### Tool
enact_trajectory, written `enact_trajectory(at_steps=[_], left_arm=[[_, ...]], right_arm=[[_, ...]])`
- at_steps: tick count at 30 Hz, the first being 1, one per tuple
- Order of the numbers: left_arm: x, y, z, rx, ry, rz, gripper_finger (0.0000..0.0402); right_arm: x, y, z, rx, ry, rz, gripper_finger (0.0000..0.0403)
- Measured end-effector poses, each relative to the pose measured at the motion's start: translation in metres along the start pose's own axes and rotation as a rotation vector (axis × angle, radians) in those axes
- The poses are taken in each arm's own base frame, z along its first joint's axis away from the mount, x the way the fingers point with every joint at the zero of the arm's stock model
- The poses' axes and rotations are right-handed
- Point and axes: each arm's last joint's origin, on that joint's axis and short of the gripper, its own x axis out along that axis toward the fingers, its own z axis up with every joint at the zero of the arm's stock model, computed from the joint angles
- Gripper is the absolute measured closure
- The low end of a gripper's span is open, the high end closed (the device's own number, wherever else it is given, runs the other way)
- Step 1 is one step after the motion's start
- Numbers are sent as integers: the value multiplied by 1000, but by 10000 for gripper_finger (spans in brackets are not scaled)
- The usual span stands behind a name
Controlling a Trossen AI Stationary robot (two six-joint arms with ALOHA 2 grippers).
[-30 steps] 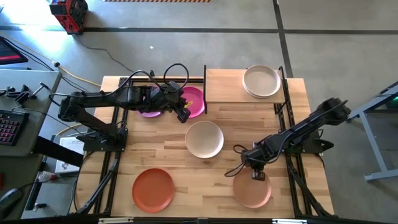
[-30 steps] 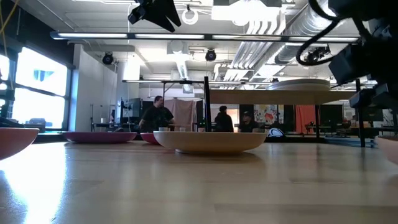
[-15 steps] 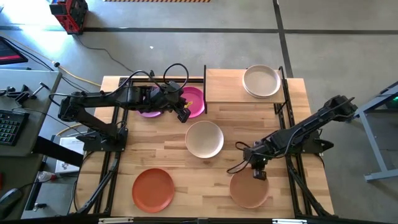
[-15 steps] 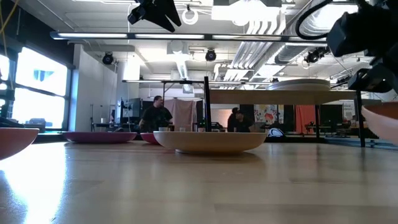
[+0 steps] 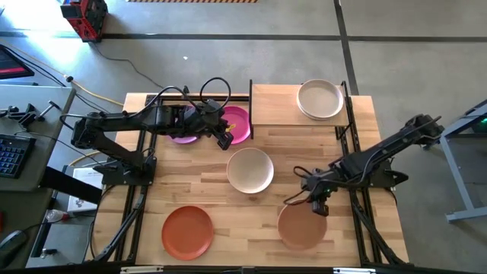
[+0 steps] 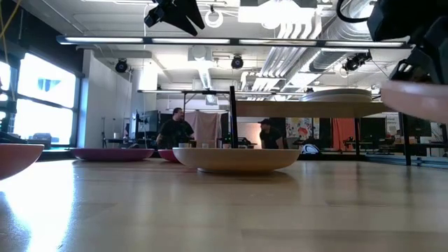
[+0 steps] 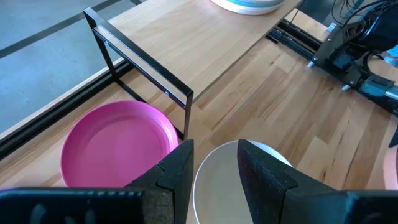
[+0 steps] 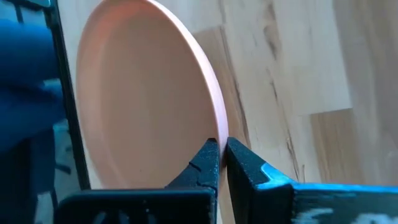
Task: Place and stack plates onto a shelf
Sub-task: Stack the brown plate on top of the white plate
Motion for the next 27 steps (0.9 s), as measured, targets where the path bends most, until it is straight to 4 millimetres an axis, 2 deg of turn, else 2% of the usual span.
enact_trajectory(at_steps=[8,19,27], left_arm=[[0,0,0,0,0,0,289],[0,0,-1,4,6,3,289],[3,8,4,99,1,29,289]], right_arm=[[-29,-15,3,132,-133,3,403],[-78,-49,-1,299,-345,12,403],[-104,-75,-3,454,-531,-21,403]])
